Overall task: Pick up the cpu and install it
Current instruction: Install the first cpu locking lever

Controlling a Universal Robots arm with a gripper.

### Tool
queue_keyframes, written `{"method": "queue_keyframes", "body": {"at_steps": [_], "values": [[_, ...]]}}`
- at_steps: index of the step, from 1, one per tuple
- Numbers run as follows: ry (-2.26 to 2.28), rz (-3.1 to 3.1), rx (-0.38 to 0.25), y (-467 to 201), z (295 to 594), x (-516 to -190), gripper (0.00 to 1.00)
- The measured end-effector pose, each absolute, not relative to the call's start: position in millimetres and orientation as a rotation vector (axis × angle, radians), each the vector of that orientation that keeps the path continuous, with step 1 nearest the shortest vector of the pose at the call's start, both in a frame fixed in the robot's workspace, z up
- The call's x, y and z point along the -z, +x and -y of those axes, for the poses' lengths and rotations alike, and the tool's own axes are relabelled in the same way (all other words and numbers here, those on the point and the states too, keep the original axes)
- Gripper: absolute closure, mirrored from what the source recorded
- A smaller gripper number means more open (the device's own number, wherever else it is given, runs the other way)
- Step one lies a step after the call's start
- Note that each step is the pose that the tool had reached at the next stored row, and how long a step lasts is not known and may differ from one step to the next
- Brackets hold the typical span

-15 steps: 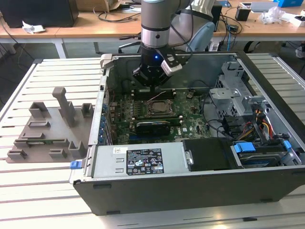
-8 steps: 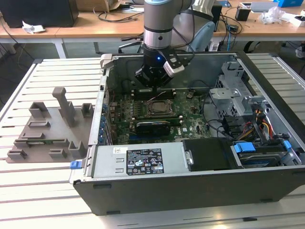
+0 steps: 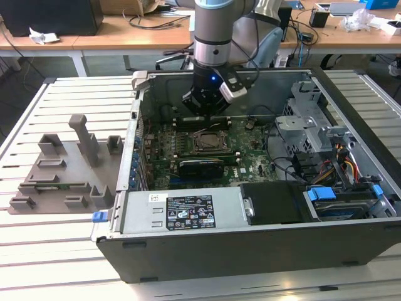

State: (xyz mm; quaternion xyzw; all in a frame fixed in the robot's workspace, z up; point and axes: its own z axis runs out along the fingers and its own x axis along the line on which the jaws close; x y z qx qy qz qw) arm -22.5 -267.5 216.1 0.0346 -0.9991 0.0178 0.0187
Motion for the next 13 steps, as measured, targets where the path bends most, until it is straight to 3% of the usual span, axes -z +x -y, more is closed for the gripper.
{"method": "queue_keyframes", "body": {"at_steps": [13], "values": [[0.108, 3.101, -0.055, -6.2, 267.5, -208.4, 0.89]]}}
